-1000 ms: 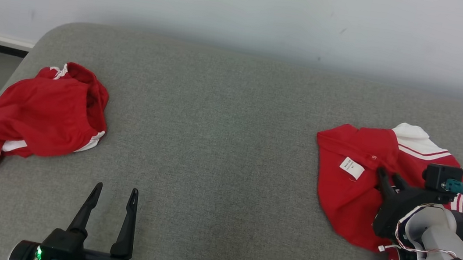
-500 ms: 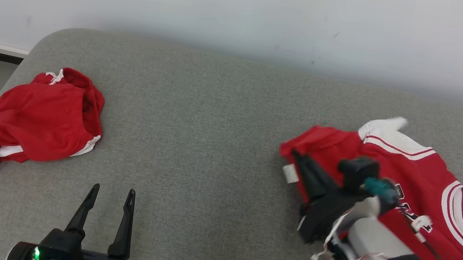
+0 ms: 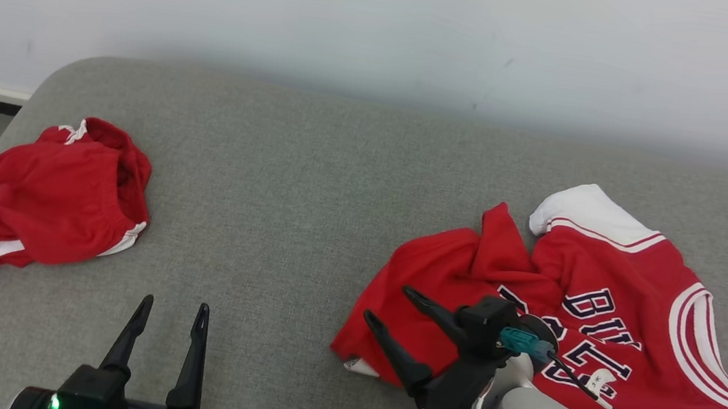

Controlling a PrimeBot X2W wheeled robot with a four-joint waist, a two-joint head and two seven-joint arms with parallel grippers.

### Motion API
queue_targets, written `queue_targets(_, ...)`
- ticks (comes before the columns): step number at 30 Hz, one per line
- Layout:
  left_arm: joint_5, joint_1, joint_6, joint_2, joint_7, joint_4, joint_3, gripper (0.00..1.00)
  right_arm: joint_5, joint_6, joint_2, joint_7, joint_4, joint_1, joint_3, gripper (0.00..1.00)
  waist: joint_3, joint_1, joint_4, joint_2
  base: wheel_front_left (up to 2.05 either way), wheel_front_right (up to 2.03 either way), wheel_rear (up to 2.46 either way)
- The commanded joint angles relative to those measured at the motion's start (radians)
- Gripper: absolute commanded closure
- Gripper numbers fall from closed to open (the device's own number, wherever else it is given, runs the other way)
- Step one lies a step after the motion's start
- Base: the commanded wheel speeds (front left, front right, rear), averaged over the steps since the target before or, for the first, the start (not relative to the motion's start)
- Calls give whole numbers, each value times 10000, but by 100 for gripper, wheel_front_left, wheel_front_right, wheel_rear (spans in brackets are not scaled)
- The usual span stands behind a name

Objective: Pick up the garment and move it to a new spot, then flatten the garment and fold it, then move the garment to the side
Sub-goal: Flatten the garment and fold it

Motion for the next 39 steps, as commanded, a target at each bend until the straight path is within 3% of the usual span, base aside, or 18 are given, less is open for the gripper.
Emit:
queue_targets(1,49,184,-34,-11,-33,21,39,0,79,-23,-140,-72,-103,116,-113,0,-180,0,-151,-1,0,0,0)
queue_targets(5,62,292,-39,-11,-33,11,96,0,182,-23,-512,-106,-510,401,-677,0,-359,0,-325,-1,0,0,0)
queue_targets(8,103,419,-52,-9,-33,-28,223,0,-218,-23,-1087,-105,-1424,1140,-2405,0,-539,0,-609,-1,0,0,0)
queue_targets(9,103,419,-52,-9,-33,-28,223,0,-218,-23,-1087,-105,-1424,1140,-2405,0,-539,0,-609,-1,0,0,0)
queue_targets(13,168,612,-78,-11,-33,-70,305,0,-976,-23,-1270,-102,-2352,2196,-4673,0,-619,0,-996,-1,0,0,0)
queue_targets(18,233,620,-78,-9,-33,-113,343,0,-2134,-23,-887,-90,-3368,3707,-7111,0,-588,0,-1442,-1,0,0,0)
queue_targets(24,279,472,-114,-9,-33,-85,303,0,-3292,-23,-44,-91,-4337,5454,-9010,0,-552,0,-1684,-1,0,0,0)
queue_targets(31,453,276,-163,79,-33,266,-126,0,-3976,-23,1004,-92,-4820,6677,-9843,0,-432,0,-2057,-1,0,0,0)
queue_targets(39,702,-243,-155,193,-33,1243,-1189,0,-4246,-23,1320,-92,-4973,6583,-9659,0,-77,0,-2757,-1,0,0,0)
